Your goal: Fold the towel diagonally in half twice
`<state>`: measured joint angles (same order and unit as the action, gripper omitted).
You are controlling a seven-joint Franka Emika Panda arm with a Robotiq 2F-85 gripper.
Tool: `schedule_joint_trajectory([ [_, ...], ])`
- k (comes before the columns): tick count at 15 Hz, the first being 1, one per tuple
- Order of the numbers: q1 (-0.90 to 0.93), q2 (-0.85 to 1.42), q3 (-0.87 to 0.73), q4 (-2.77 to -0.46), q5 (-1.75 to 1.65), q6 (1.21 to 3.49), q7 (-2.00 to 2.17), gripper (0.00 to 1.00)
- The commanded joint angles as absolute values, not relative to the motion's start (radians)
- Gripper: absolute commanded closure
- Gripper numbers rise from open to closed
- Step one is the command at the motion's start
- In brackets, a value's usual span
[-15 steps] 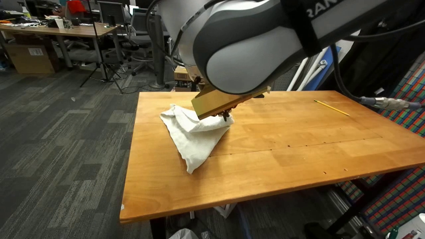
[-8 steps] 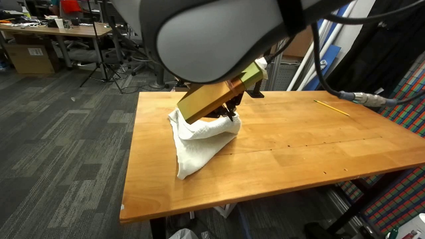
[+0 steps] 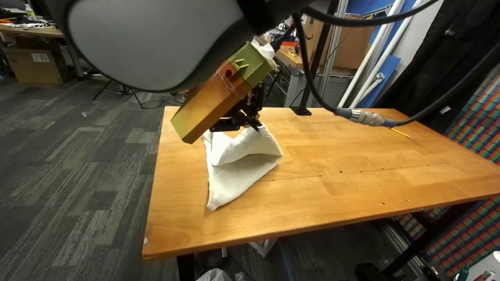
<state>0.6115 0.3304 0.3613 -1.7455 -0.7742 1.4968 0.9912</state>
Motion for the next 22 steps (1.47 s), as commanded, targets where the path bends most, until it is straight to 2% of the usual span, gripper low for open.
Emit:
schedule_joint_trajectory([
  [1, 0.642, 0.377, 0.351, -1.624, -0.773, 1.452, 0.969, 0.99],
  [6, 0.611, 0.393, 0.350, -1.570, -0.620, 1.654, 0.956, 0.99],
  [12, 0.543, 0.360, 0.316, -1.622, -0.369, 1.866, 0.889, 0.99],
  [22, 0.390, 0.225, 0.291, -1.976, 0.002, 2.074, 0.806, 0.99],
])
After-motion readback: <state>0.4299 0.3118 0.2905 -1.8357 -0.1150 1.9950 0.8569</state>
